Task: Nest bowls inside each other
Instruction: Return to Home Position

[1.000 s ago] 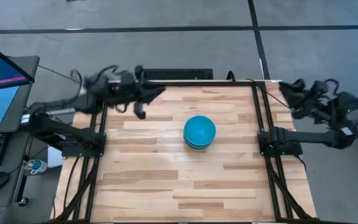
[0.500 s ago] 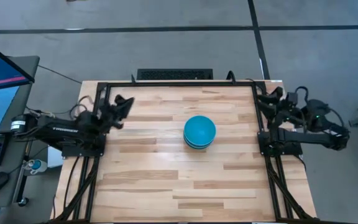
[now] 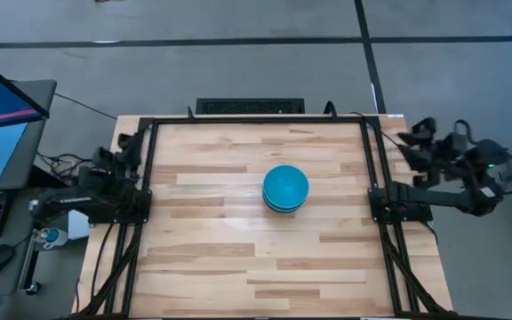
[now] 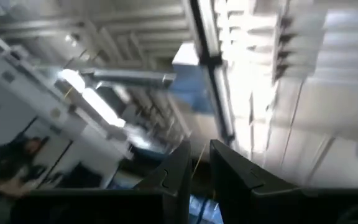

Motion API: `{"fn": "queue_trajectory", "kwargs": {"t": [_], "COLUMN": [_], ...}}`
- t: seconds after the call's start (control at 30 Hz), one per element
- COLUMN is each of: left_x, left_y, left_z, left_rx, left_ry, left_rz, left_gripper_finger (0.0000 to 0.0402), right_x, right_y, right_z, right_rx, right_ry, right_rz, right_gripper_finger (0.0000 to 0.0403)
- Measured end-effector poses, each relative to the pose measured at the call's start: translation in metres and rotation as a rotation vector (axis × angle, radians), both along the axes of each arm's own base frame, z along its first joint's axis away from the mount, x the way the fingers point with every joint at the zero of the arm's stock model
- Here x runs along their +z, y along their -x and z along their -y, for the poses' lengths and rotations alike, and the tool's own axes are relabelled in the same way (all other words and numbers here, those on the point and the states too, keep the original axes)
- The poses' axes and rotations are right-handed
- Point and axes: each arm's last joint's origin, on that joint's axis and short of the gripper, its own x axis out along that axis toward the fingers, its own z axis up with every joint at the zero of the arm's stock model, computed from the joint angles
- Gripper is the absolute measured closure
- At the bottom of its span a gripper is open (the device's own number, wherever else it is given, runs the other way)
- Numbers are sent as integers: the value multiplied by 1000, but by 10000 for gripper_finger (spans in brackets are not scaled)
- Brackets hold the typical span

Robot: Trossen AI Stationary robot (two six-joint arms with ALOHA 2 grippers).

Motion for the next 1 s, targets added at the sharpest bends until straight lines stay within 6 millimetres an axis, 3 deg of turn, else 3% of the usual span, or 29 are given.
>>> {"fn": "queue_trajectory", "kwargs": {"t": [0.13, 0.2, 0.3, 0.47, 0.6, 0.73, 0.83, 1.0], "left_x": [-13, -10, -21, -12, -1, 4, -2, -19], "left_y": [-15, -22, -31, -21, -13, -9, -6, -12], "left_z": [-1, -1, 0, 2, 3, 3, 3, 2], "left_rx": [-40, -68, -160, -145, -101, -57, -57, -91], "left_ry": [81, 108, 141, 100, 45, 2, 18, 89], "left_rz": [-252, -398, -686, -931, -983, -951, -997, -1052], "left_gripper_finger": [352, 352, 352, 352, 352, 352, 352, 352], "right_x": [-24, -33, -58, -74, -97, -128, -135, -169], "right_y": [-10, -17, -33, -53, -66, -86, -93, -101], "right_z": [1, 1, 3, 7, 7, 5, 4, 7], "right_rx": [22, 42, 41, -25, -6, 99, 100, 52], "right_ry": [-116, -169, -216, -195, -266, -159, -36, -133], "right_rz": [-219, -250, -349, -294, -329, -327, -234, -343], "right_gripper_finger": [225, 225, 227, 223, 217, 207, 197, 182]}}
